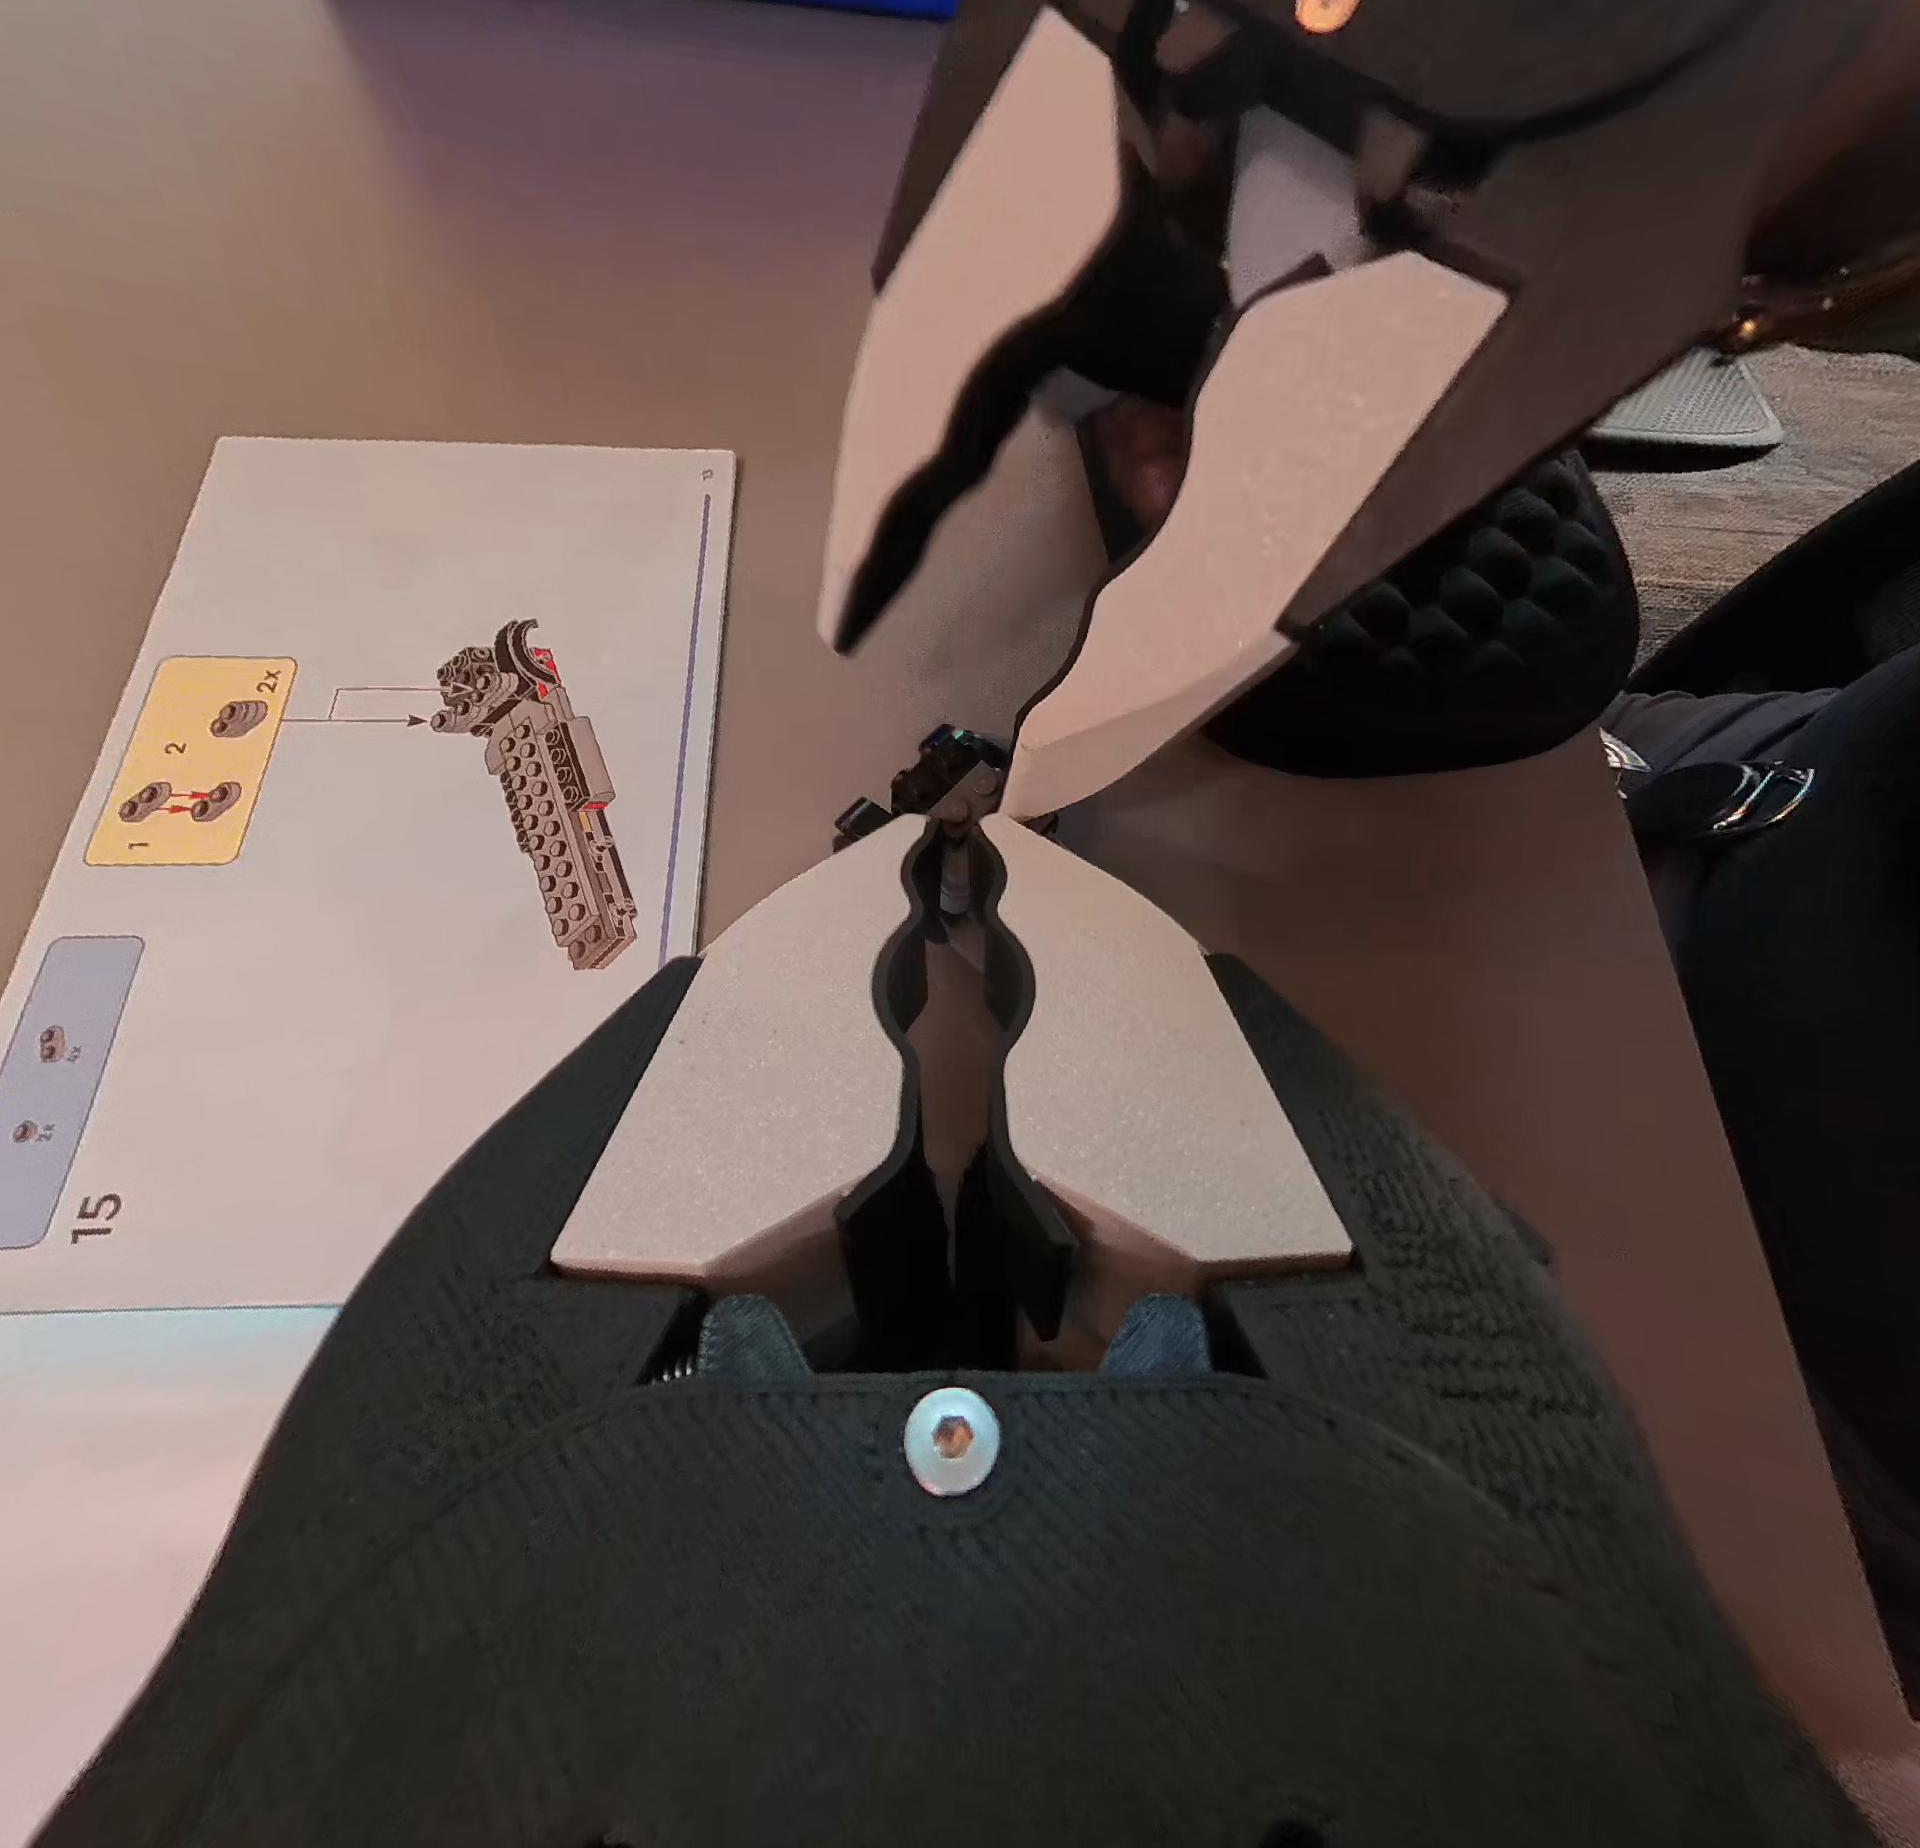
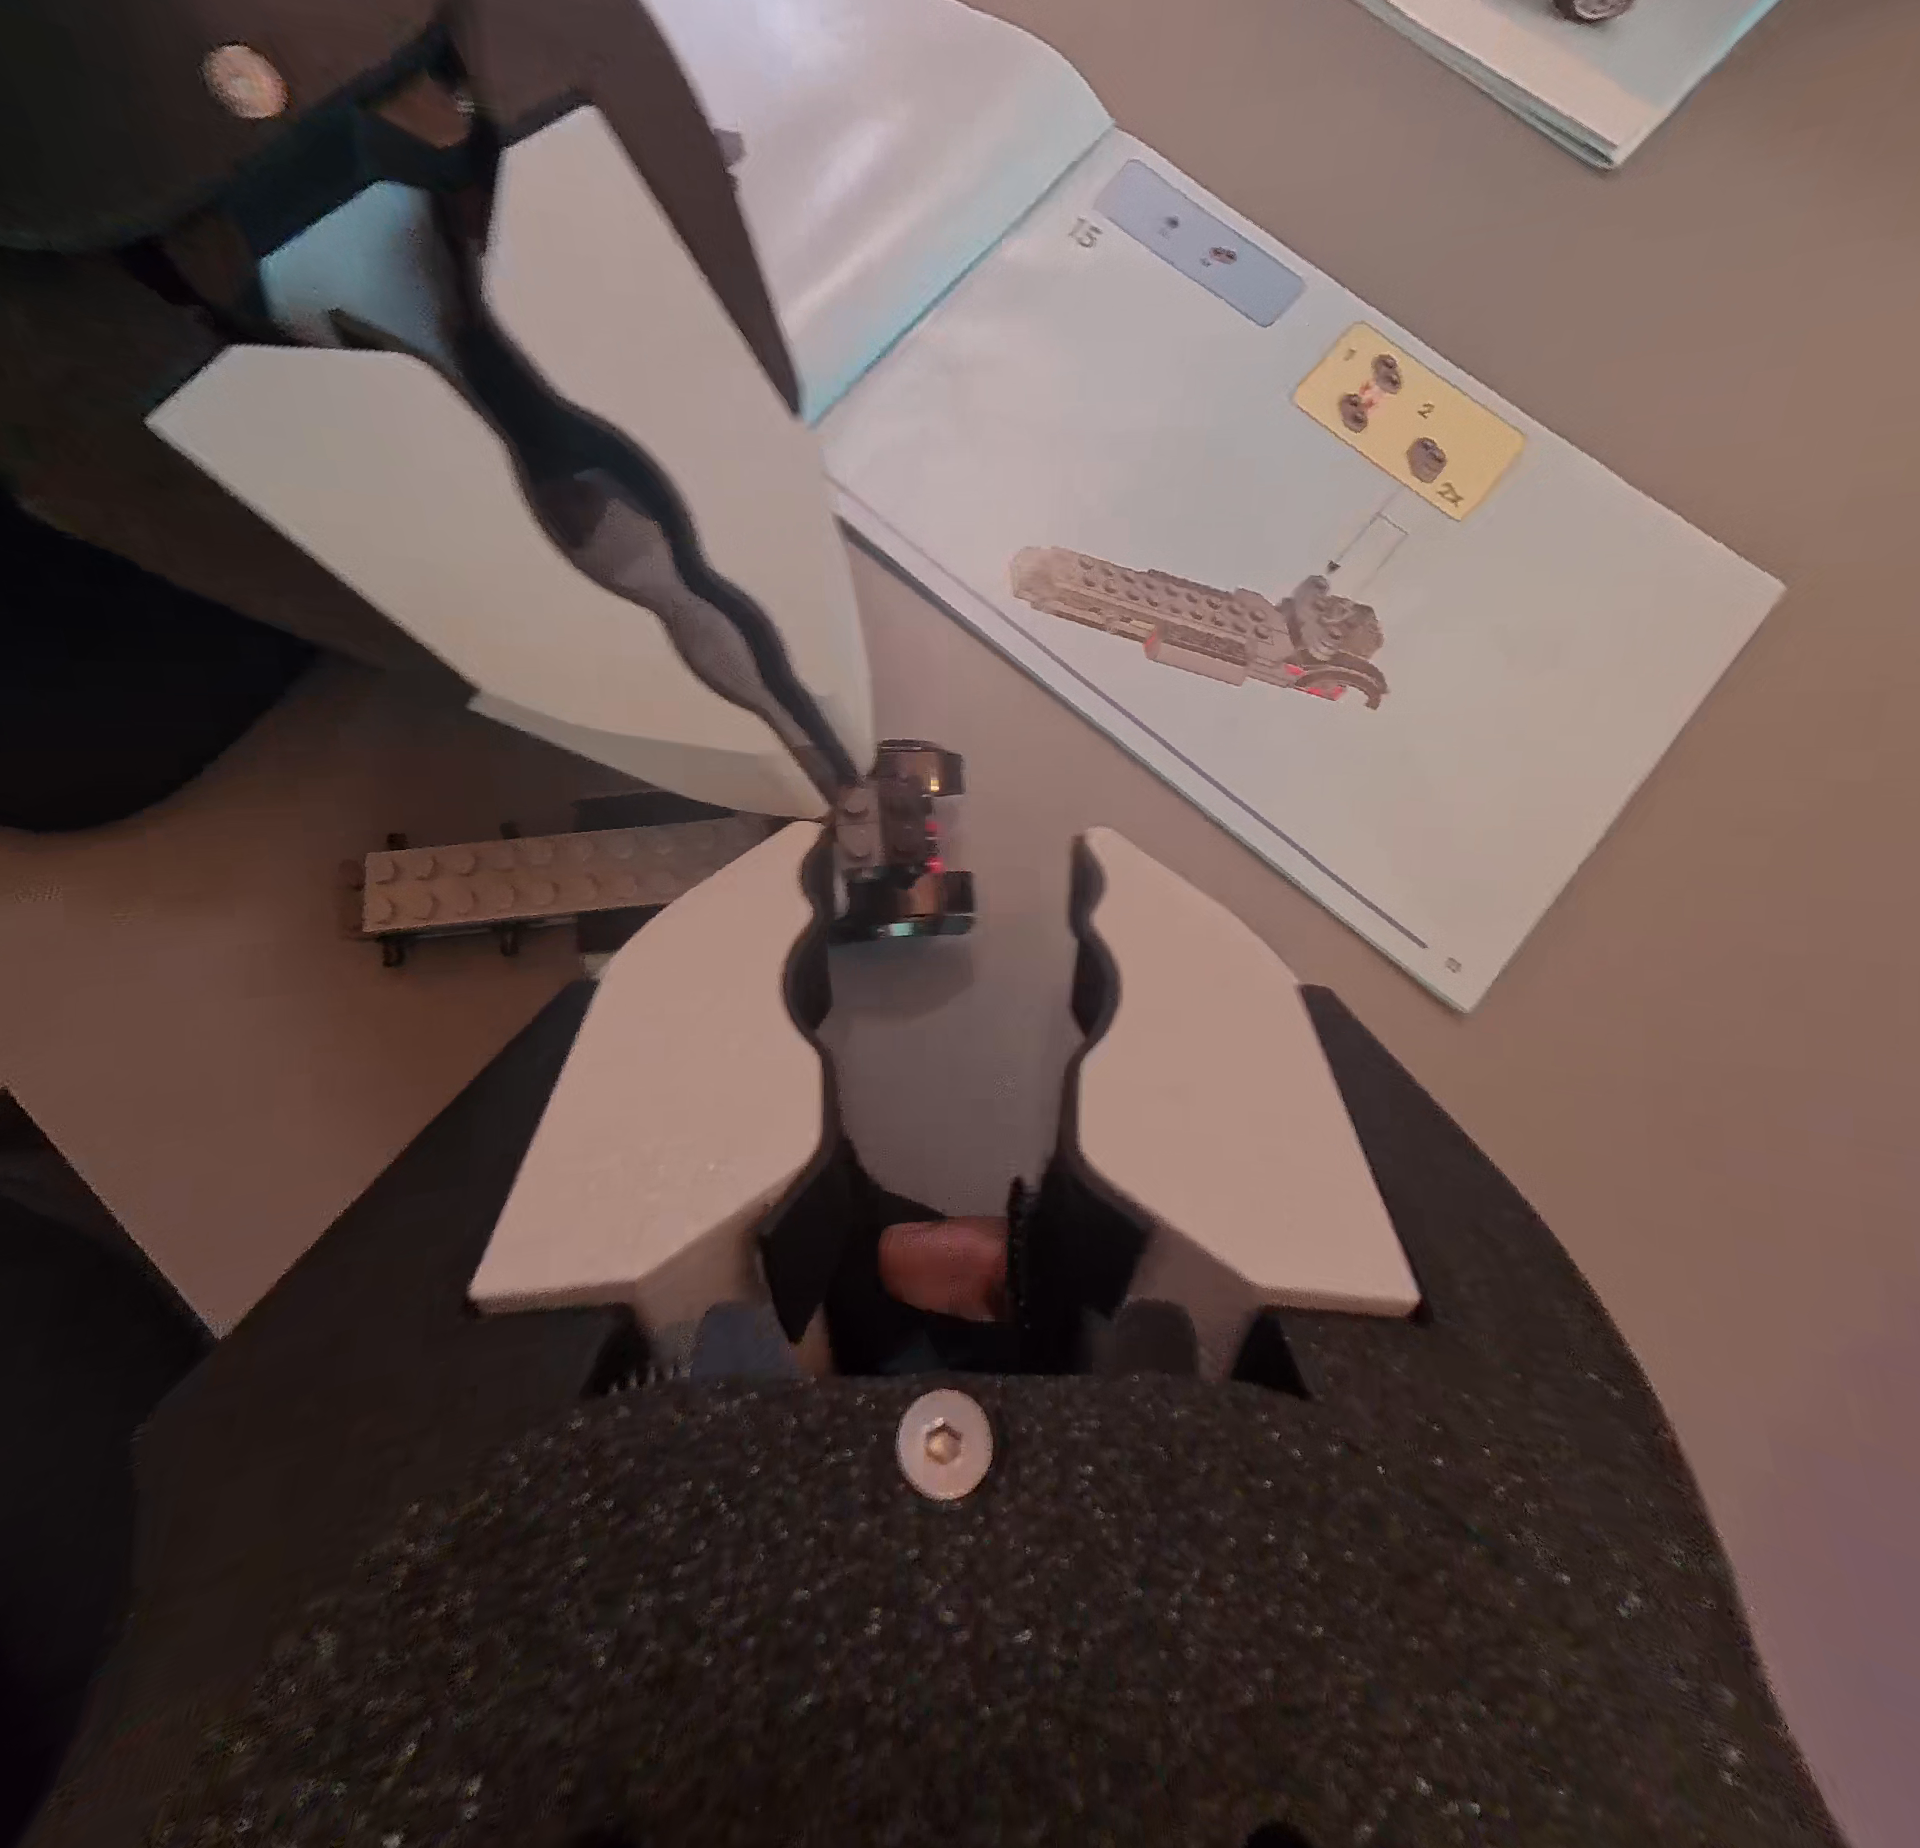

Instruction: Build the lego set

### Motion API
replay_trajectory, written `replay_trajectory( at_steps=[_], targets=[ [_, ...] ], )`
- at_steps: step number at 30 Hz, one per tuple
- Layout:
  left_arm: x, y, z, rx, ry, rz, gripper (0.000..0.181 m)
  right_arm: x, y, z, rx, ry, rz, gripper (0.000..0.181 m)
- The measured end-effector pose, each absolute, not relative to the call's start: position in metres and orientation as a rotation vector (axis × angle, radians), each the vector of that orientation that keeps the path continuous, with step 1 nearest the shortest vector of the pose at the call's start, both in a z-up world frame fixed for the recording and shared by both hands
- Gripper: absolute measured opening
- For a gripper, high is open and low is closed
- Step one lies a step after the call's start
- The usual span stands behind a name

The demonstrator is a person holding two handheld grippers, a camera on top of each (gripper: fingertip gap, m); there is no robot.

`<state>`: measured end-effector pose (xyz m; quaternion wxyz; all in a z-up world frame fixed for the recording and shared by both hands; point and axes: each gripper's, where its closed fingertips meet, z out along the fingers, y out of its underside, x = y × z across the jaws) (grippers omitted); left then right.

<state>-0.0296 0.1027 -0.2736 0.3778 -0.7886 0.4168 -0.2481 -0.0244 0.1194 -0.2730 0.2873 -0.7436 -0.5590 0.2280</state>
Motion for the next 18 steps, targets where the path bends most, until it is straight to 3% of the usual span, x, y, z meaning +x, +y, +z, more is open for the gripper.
replay_trajectory(
  at_steps=[2, 4, 10, 18],
  targets=[
    [-0.030, 0.104, -0.272, -2.005, 1.065, -0.614, 0.009, -0.020, 0.121, -0.272, -1.985, -1.504, 0.636, 0.065],
    [-0.033, 0.105, -0.265, -1.965, 1.036, -0.615, 0.016, -0.019, 0.119, -0.266, -1.944, -1.497, 0.699, 0.071],
    [-0.052, 0.096, -0.262, -1.983, 0.955, -0.655, 0.027, -0.012, 0.113, -0.275, -1.882, -1.587, 0.713, 0.059],
    [-0.053, 0.092, -0.278, -2.036, 1.022, -0.581, 0.020, -0.020, 0.108, -0.287, -1.827, -1.709, 0.680, 0.051]
  ],
)
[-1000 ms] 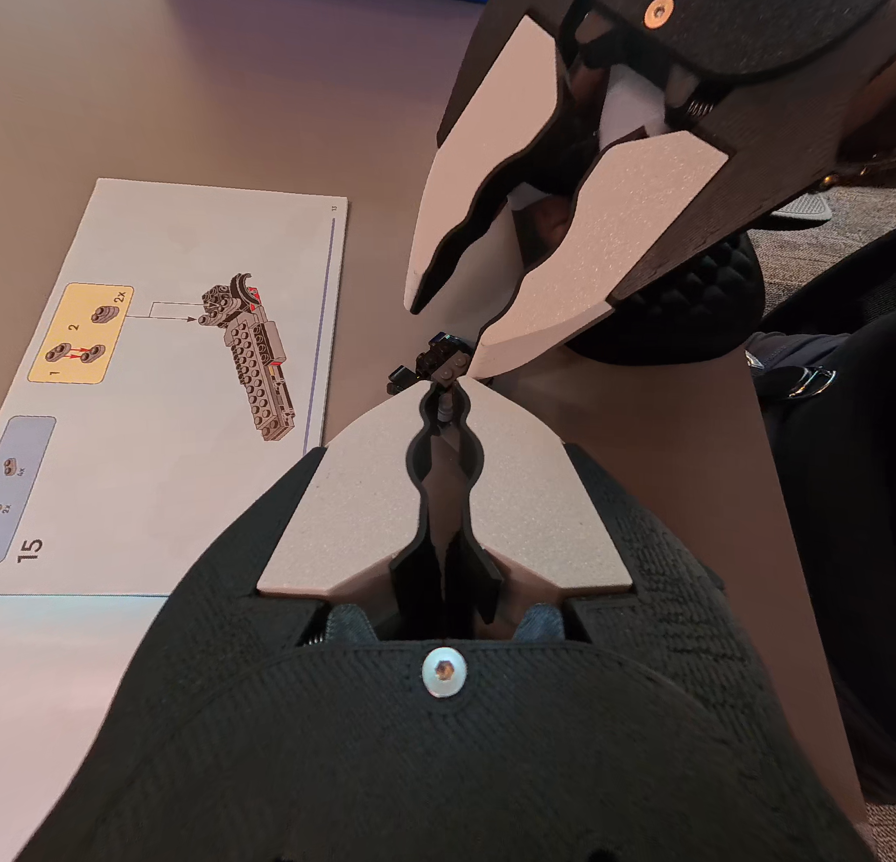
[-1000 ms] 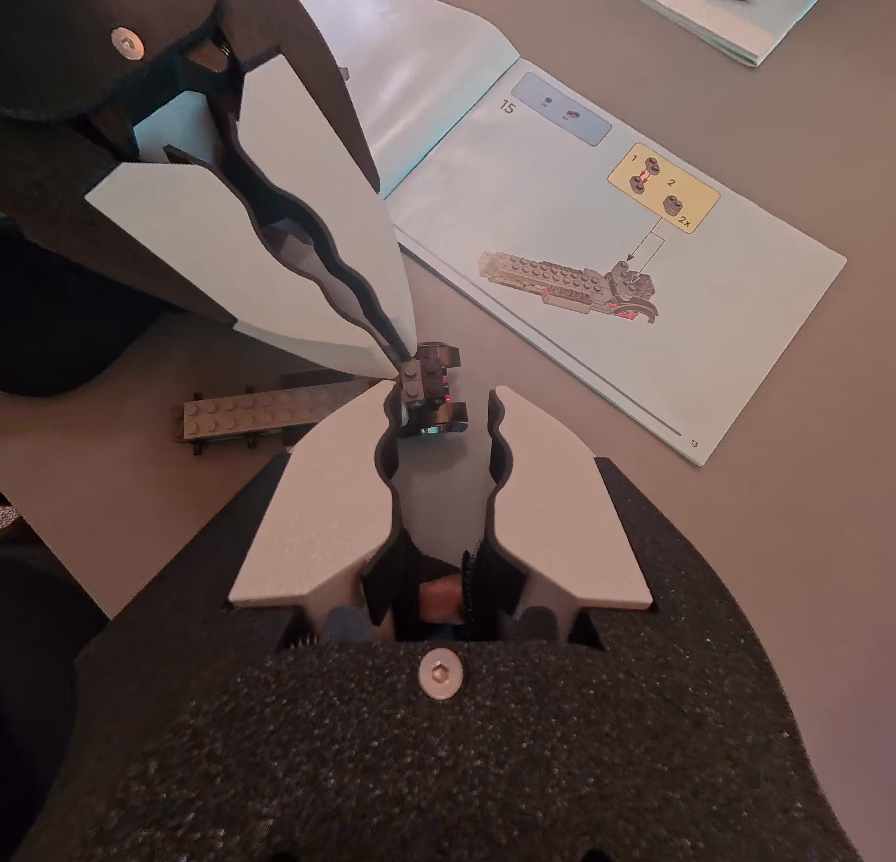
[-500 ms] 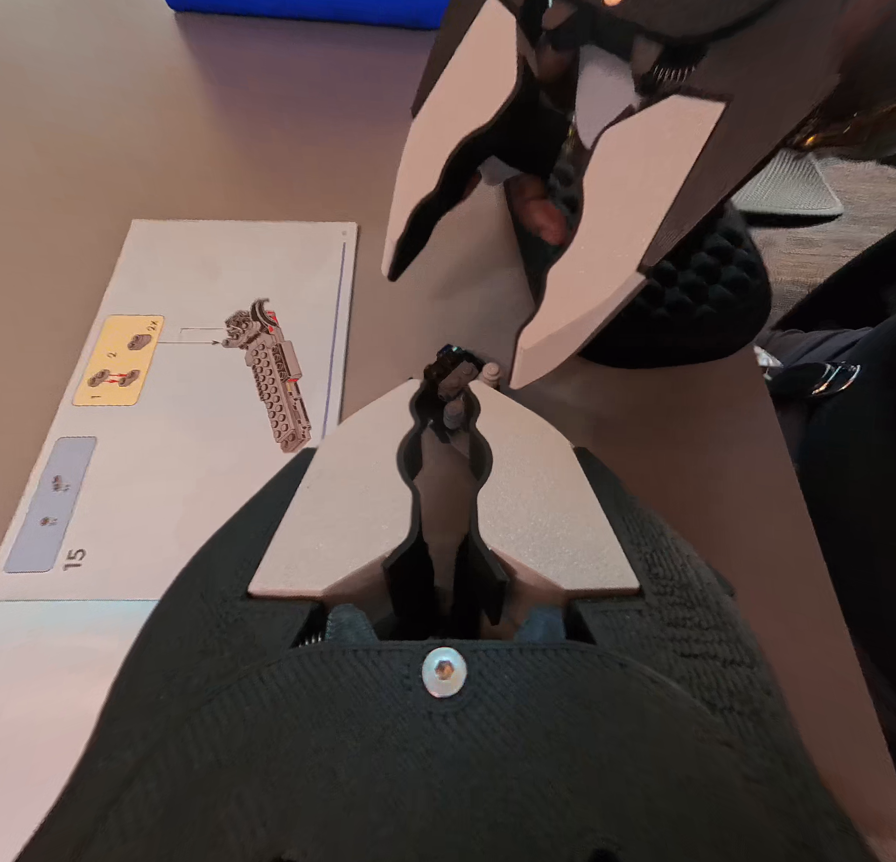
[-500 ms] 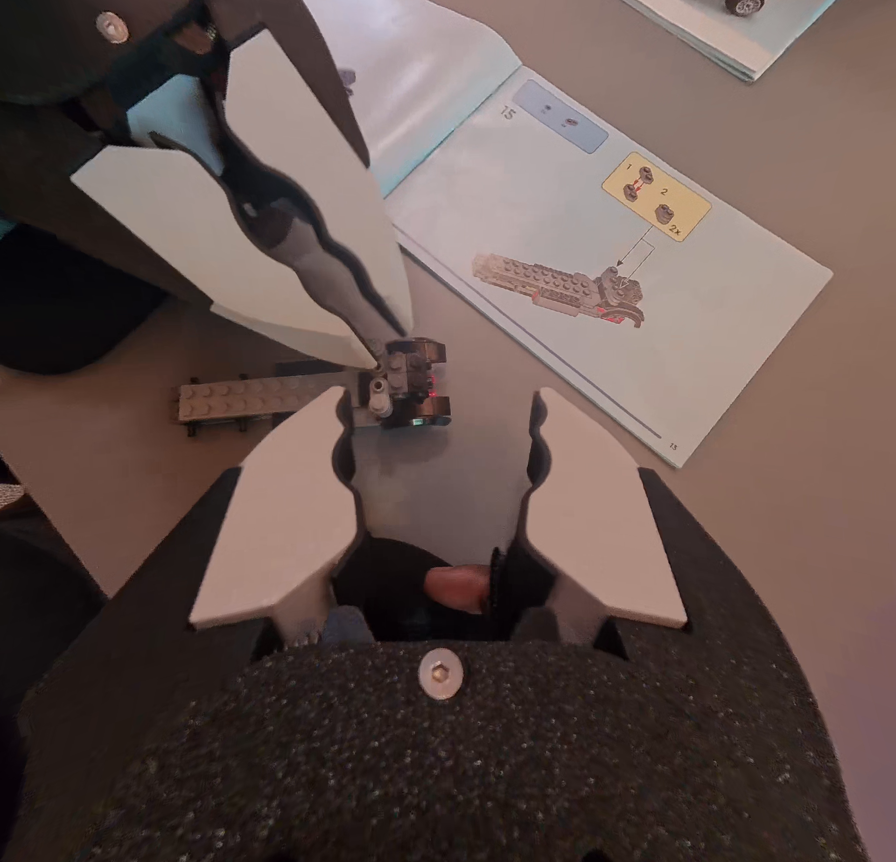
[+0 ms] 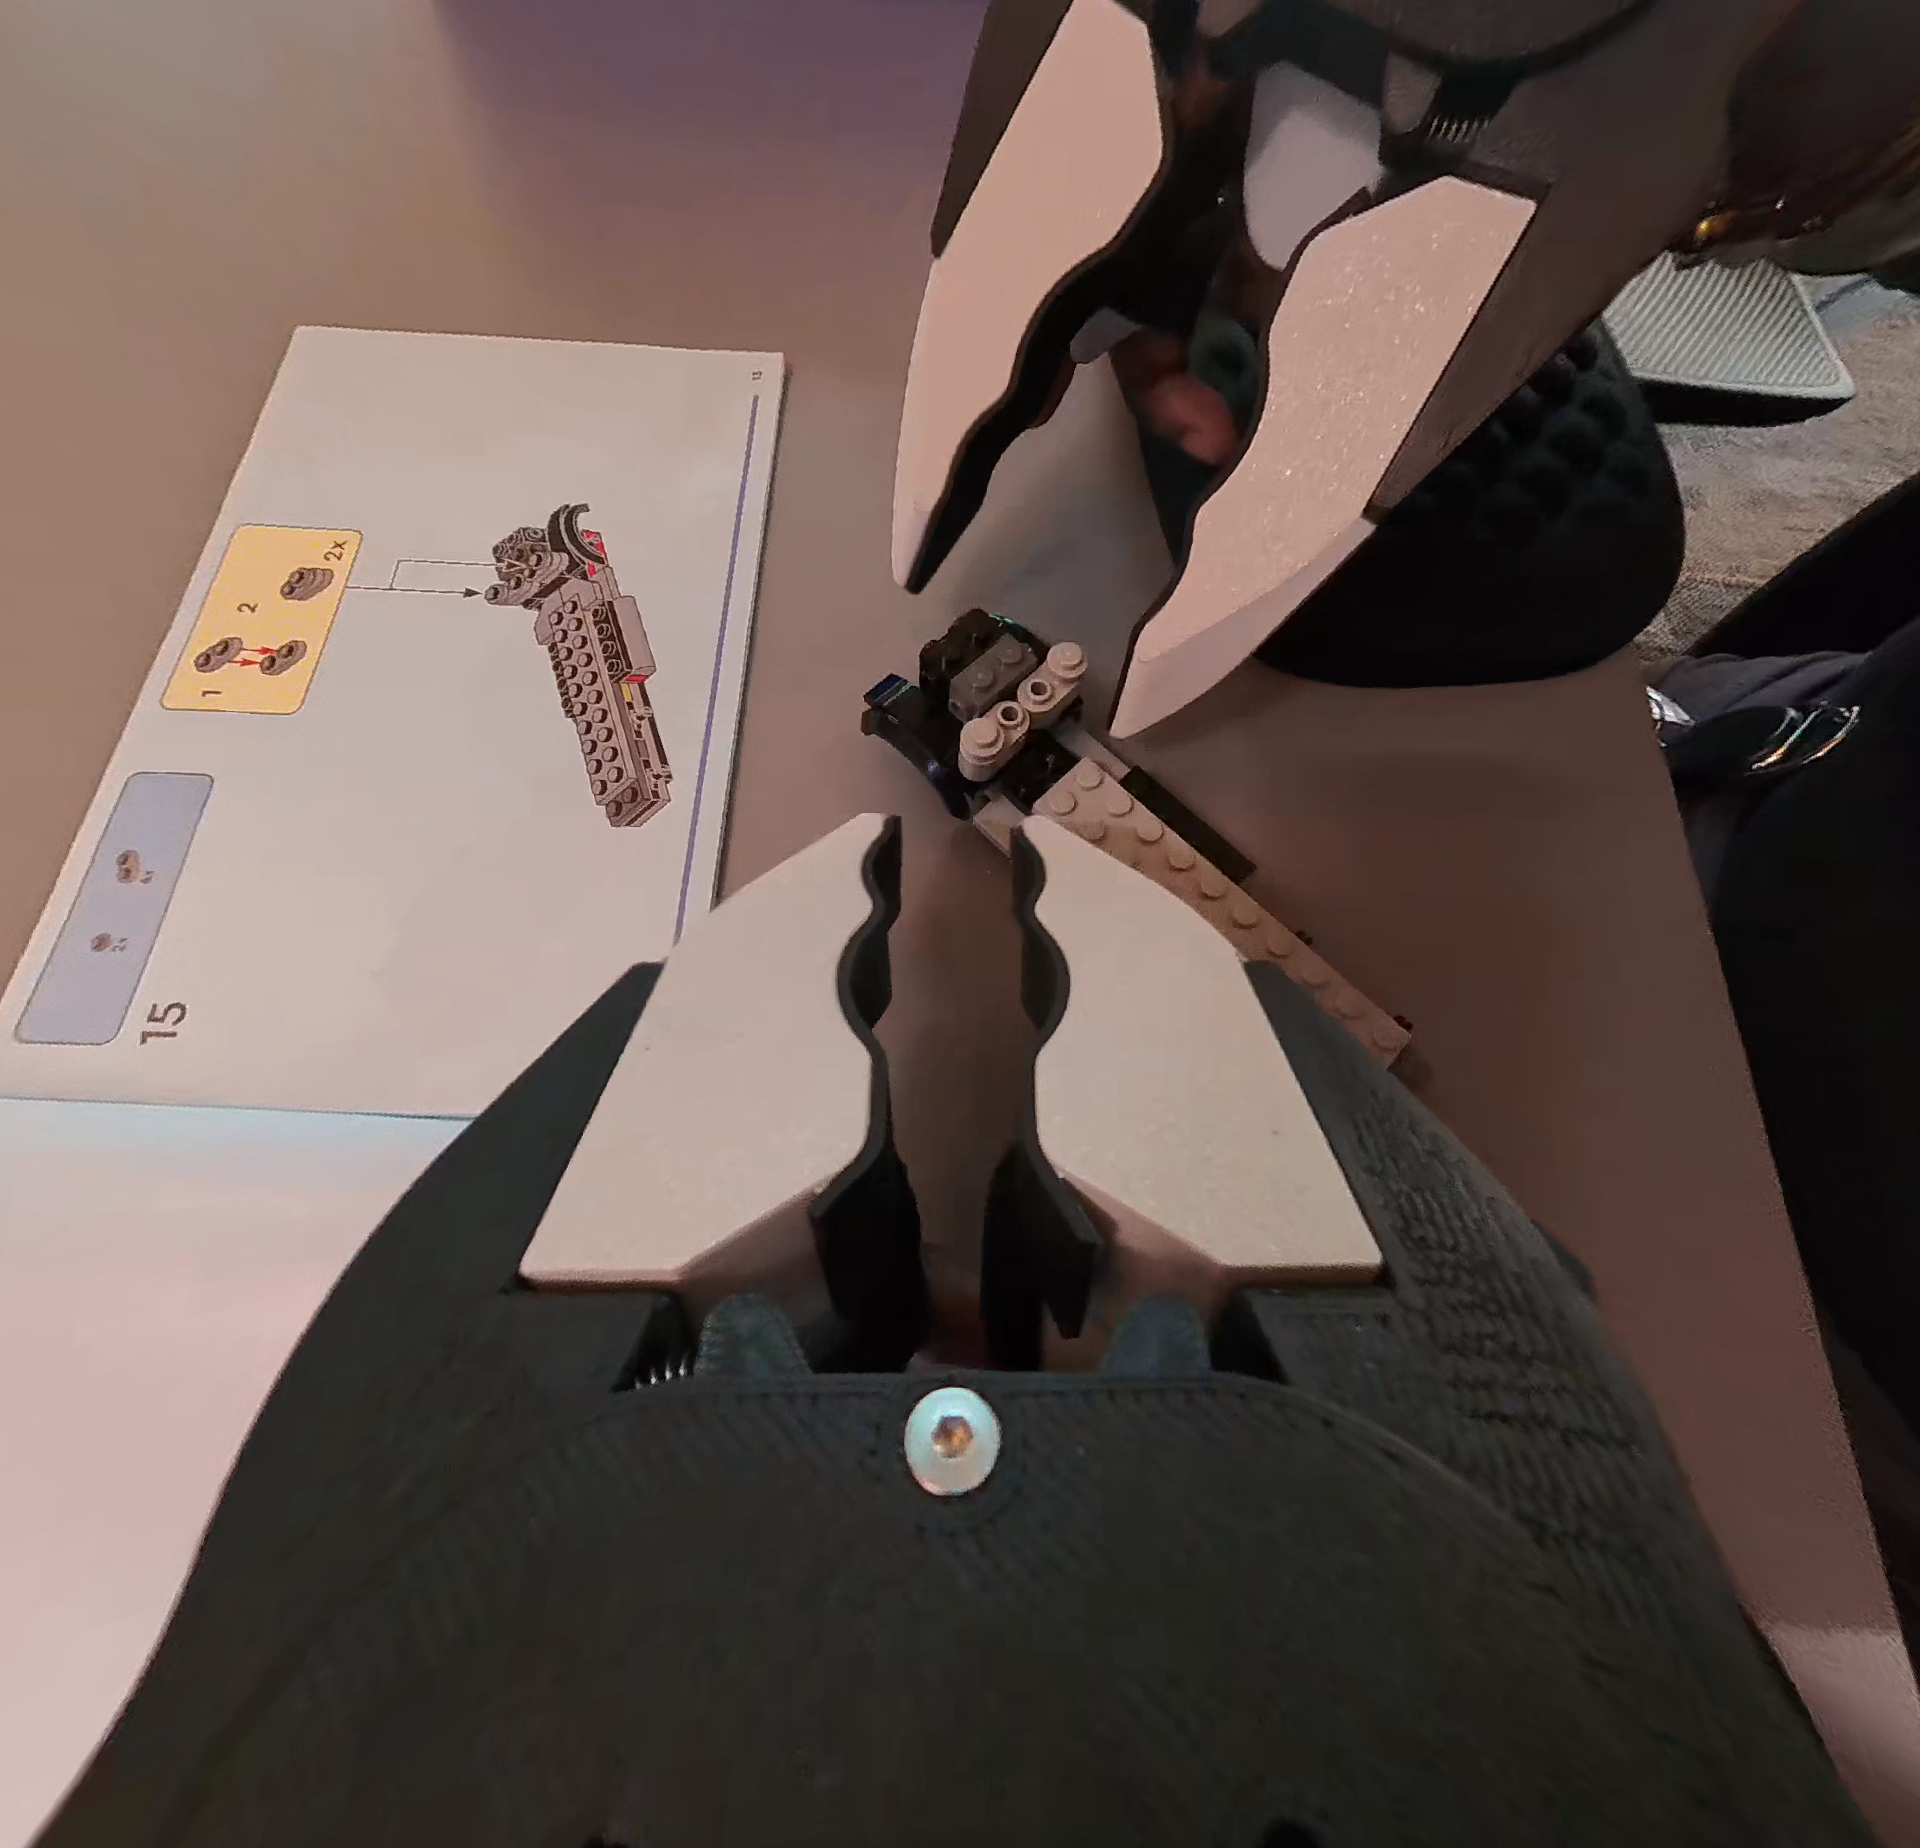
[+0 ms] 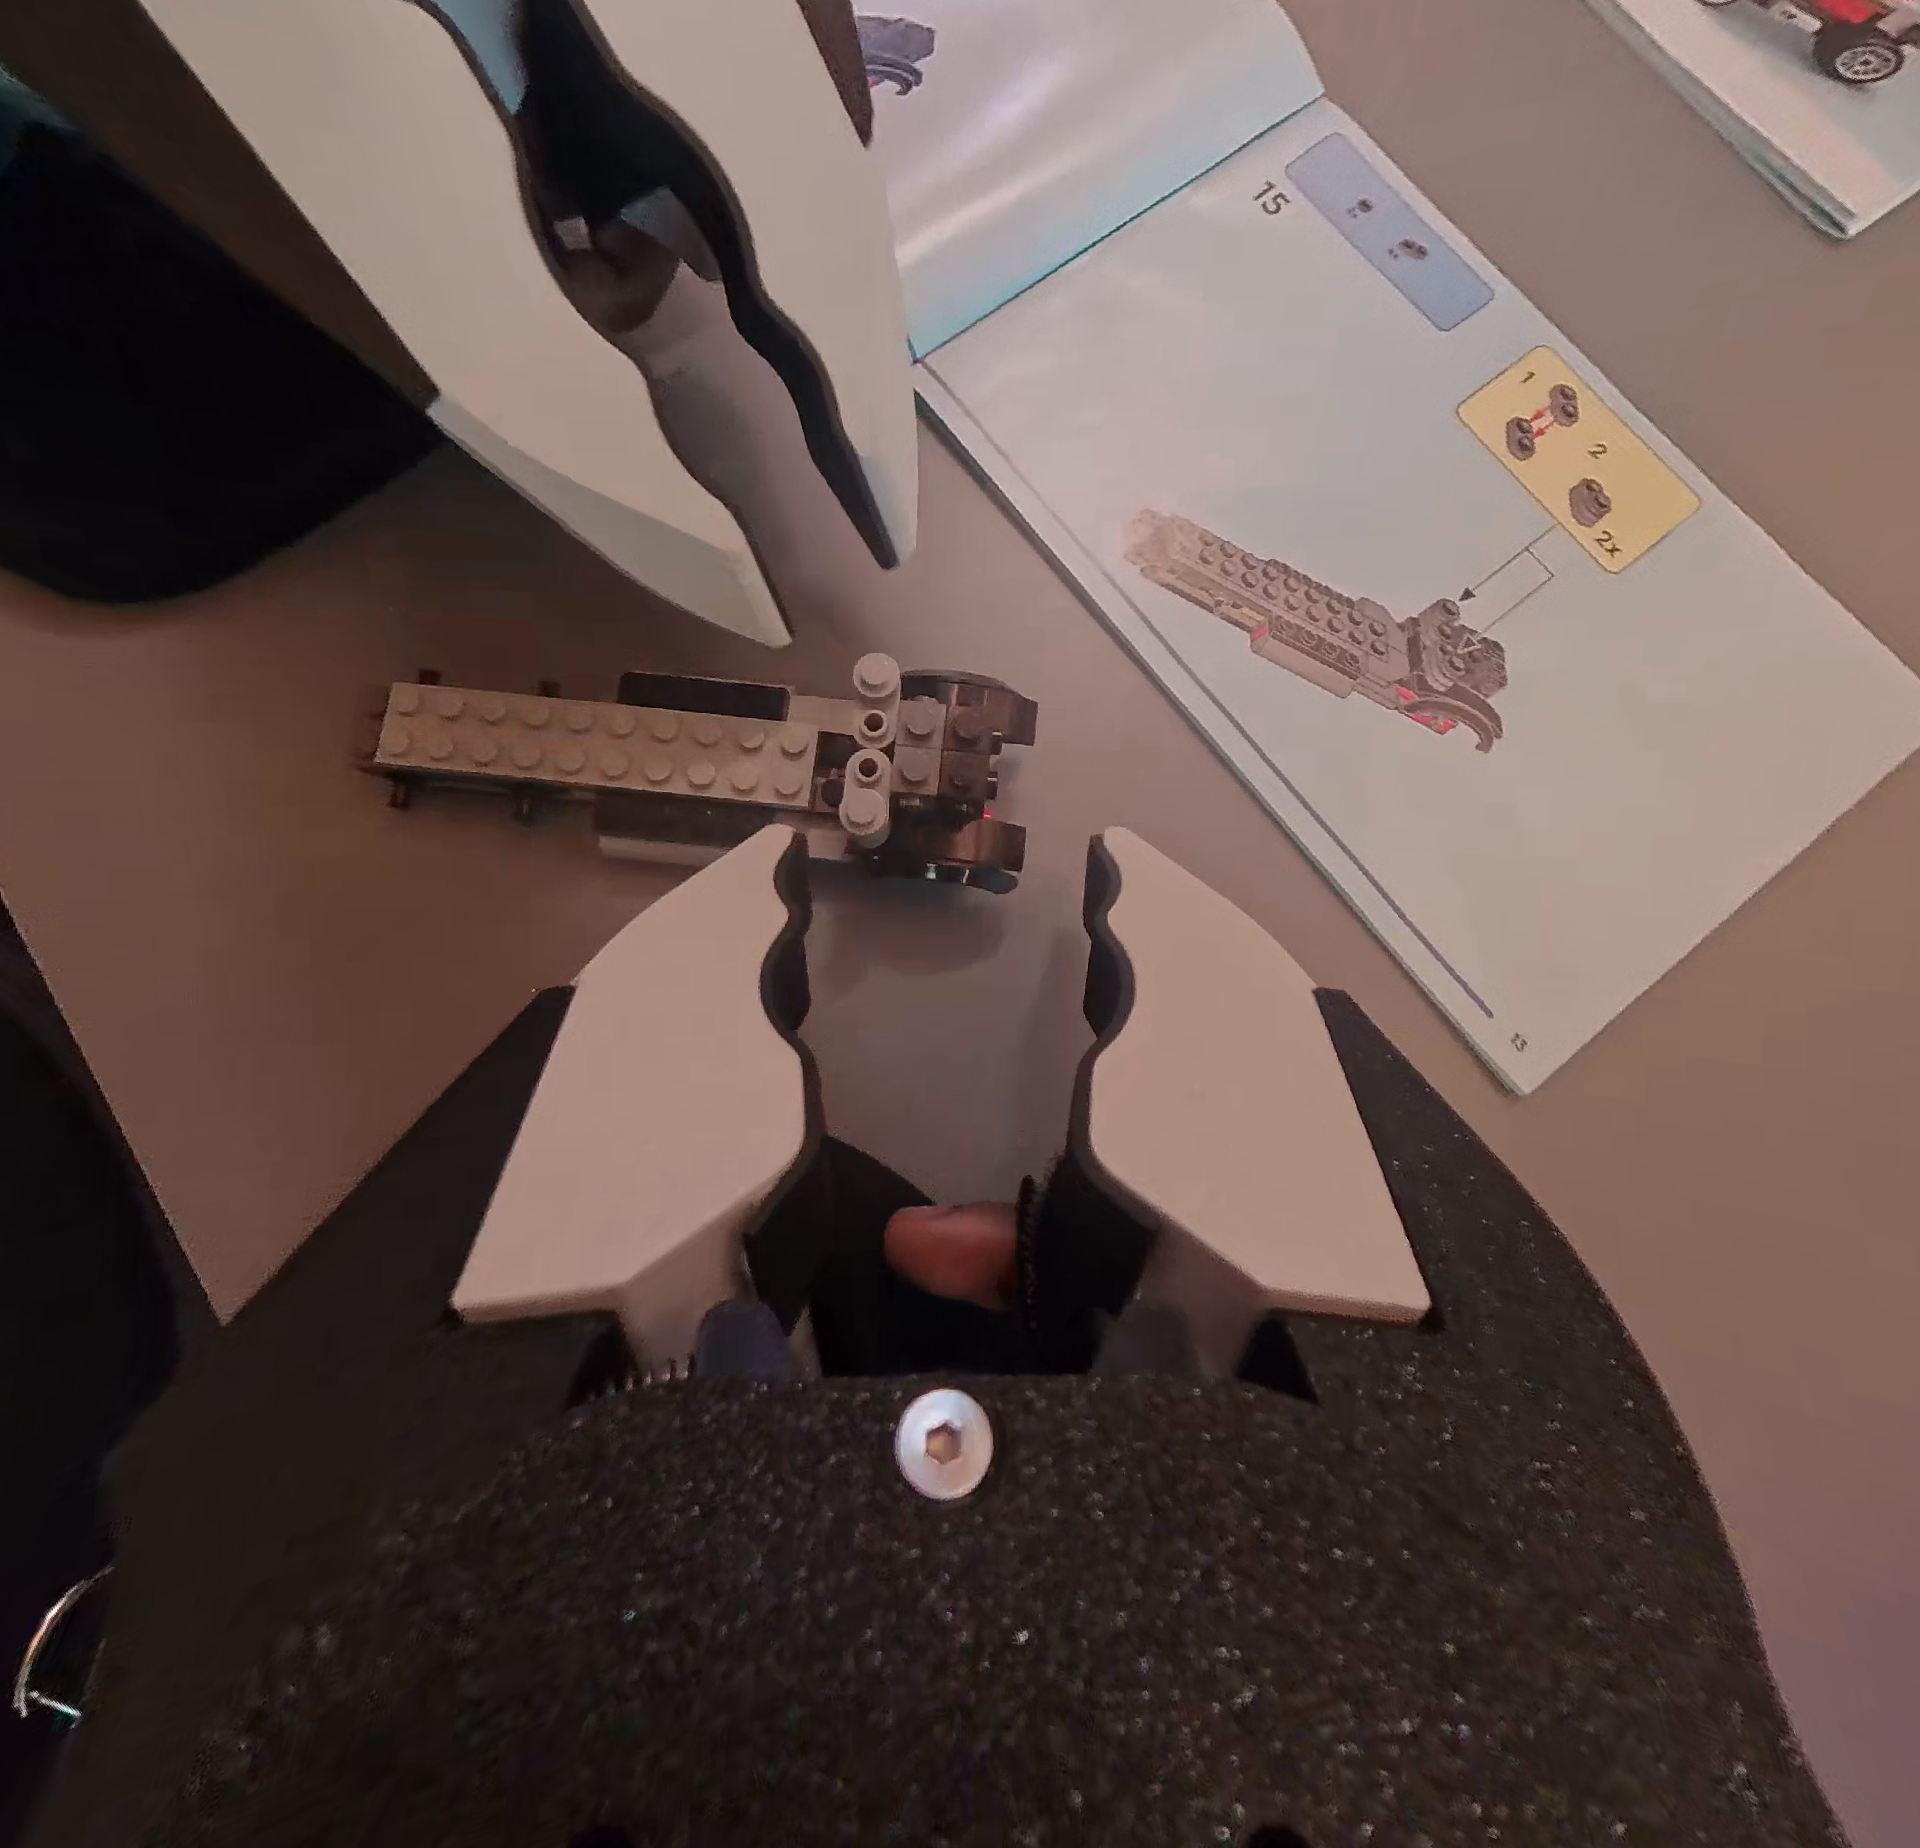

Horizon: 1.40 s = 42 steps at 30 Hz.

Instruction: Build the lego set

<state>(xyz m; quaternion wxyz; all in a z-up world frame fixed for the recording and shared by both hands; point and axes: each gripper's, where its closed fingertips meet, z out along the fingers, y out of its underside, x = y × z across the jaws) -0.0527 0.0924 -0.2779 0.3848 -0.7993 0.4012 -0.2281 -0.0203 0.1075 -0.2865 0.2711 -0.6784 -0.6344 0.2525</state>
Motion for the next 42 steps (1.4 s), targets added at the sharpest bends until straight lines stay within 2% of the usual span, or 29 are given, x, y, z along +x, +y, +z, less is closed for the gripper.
replay_trajectory(
  at_steps=[4, 13, 42],
  targets=[
    [-0.047, 0.094, -0.280, -2.011, 1.059, -0.569, 0.010, -0.024, 0.104, -0.285, -1.783, -1.722, 0.750, 0.044],
    [-0.041, 0.095, -0.282, -1.969, 1.089, -0.557, 0.002, -0.026, 0.102, -0.283, -1.763, -1.711, 0.823, 0.029],
    [-0.038, 0.092, -0.278, -1.940, 1.080, -0.639, 0.003, -0.025, 0.097, -0.284, -1.752, -1.739, 0.866, 0.028]
  ],
)
